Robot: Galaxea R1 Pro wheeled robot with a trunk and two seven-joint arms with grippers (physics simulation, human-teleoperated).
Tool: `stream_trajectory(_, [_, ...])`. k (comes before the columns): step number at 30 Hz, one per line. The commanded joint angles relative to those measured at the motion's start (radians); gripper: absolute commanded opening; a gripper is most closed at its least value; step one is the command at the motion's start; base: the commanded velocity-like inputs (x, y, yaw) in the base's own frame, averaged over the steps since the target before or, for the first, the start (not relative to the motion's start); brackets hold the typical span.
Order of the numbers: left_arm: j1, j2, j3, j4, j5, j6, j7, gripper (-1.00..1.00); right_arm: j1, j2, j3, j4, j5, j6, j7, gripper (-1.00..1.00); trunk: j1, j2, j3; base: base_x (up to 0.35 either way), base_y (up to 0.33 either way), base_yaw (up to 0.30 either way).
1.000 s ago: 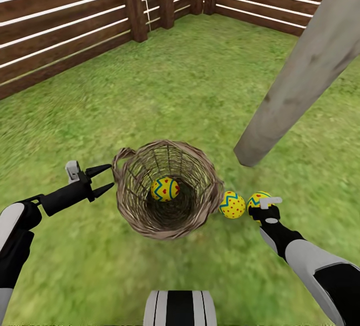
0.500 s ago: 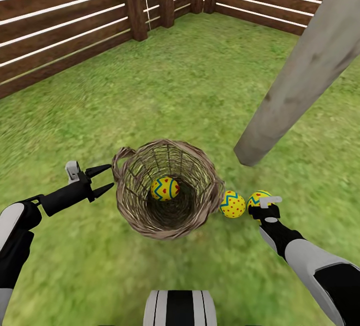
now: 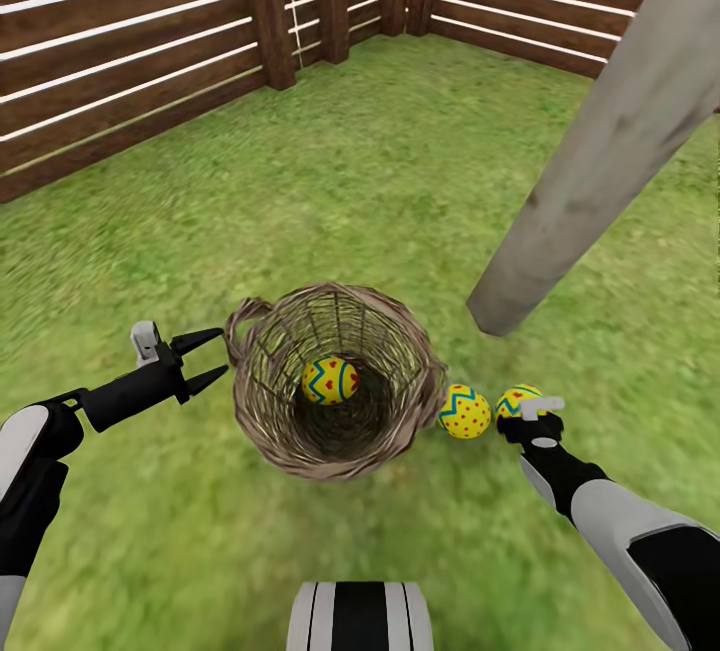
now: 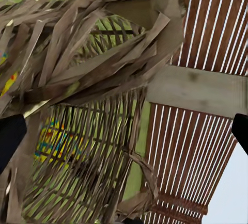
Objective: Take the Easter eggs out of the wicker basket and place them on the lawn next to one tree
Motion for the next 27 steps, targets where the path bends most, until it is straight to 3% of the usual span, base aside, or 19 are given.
stream_trajectory(1, [0.000, 0.000, 0.001, 0.000, 0.008, 0.004, 0.008, 1.00, 0.000, 0.000, 0.008, 0.001, -0.011, -0.004, -0.003, 1.00, -0.001, 0.000, 0.003, 0.000, 0.000, 0.000])
stream_trajectory(13, [0.000, 0.003, 0.001, 0.002, 0.007, 0.004, 0.010, 1.00, 0.000, -0.002, 0.007, -0.001, -0.012, -0.005, -0.003, 1.00, -0.006, 0.003, 0.050, -0.017, 0.000, 0.000])
stream_trajectory(27, [0.000, 0.005, 0.002, 0.007, 0.006, 0.004, 0.010, 1.00, 0.015, -0.002, 0.005, -0.035, -0.016, 0.006, -0.007, 1.00, -0.012, 0.006, 0.104, -0.333, 0.000, 0.000])
